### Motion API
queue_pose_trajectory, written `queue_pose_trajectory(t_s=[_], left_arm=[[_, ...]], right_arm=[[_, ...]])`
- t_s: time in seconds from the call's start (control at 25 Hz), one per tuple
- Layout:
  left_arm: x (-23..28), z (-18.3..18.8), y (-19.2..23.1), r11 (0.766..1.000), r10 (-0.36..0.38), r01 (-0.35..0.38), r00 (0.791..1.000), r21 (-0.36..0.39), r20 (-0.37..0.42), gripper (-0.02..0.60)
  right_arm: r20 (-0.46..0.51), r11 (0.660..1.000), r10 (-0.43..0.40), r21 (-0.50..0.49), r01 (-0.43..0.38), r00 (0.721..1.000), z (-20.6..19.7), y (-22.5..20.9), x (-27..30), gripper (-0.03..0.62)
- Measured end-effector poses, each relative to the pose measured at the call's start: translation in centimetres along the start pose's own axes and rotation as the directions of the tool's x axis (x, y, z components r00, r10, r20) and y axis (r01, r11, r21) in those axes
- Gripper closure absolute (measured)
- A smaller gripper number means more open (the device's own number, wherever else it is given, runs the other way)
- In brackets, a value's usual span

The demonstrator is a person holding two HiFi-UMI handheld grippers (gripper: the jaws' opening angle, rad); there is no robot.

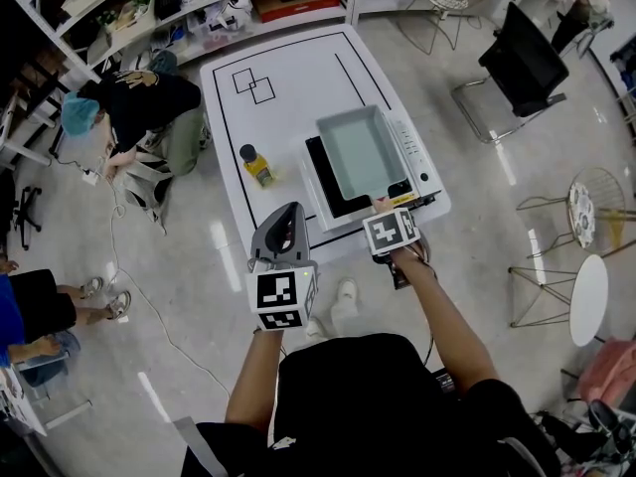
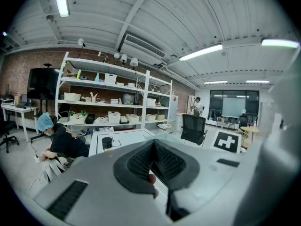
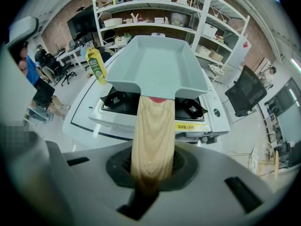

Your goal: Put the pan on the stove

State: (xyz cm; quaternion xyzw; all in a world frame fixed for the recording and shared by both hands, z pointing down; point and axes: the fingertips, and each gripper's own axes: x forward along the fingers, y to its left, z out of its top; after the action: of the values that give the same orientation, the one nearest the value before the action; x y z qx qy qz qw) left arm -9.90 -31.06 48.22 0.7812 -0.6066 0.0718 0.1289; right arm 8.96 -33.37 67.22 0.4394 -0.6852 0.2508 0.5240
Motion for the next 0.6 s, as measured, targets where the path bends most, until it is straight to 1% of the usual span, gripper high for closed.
queue_pose_trajectory(t_s=[0.6], left_arm=[[-0.2,0.5,-0.5,1.000,-0.010,0.010,1.000,0.009,0.008,0.572]], right_arm=[[0.063,1.000,-0.002,0.009,0.002,0.998,1.2,-0.4,-1.8,0.511]])
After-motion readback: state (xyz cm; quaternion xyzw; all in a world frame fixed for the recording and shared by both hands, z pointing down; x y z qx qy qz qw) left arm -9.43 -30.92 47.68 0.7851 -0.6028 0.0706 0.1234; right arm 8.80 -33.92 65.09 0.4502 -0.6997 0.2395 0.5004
